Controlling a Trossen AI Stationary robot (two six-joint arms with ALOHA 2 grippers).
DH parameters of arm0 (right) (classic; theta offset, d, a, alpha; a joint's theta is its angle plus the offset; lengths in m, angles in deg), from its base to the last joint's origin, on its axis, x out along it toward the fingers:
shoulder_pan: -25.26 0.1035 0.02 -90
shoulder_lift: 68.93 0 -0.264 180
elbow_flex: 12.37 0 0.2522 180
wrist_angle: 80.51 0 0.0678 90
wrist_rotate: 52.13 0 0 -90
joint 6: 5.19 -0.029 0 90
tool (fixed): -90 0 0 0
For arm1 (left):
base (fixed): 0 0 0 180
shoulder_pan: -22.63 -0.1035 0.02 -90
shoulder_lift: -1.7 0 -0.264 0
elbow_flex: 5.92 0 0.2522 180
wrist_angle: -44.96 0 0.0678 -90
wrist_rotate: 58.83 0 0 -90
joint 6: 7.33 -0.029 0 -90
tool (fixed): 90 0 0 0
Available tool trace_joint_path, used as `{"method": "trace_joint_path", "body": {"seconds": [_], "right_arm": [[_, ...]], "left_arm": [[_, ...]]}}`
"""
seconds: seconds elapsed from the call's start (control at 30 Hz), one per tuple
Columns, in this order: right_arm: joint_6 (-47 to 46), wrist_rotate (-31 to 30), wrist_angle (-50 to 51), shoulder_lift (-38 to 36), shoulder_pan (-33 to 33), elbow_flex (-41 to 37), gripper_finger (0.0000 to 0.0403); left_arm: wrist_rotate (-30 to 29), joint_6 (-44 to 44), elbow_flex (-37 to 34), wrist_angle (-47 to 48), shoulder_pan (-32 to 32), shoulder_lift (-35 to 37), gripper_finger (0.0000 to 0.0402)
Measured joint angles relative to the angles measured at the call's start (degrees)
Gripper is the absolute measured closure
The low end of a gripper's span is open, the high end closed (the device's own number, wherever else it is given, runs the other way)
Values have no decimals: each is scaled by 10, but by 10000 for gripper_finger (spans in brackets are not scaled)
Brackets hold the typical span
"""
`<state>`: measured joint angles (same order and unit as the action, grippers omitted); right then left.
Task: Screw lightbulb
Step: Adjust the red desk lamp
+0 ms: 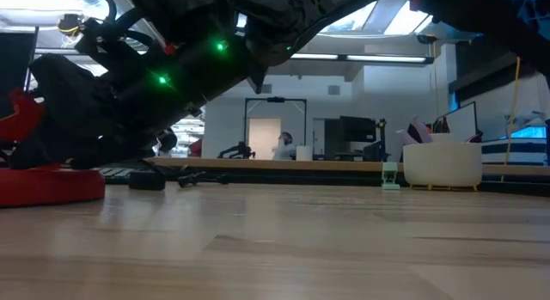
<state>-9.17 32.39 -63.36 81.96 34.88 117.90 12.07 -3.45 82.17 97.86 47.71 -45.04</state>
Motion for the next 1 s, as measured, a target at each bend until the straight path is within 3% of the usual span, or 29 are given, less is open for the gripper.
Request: {"method": "trace_joint_path", "body": {"seconds": [0.27, 0.57, 1.0], "right_arm": [[-13, 5, -2, 0, 4, -1, 50], [-22, 7, -7, 0, 4, -1, 50], [-25, 7, -8, 1, 5, -1, 50]], "left_arm": [[-56, 48, -1, -5, 0, 0, 129], [-59, 82, 11, 7, 0, 14, 65], [36, 154, 34, 49, 2, 72, 52]]}}
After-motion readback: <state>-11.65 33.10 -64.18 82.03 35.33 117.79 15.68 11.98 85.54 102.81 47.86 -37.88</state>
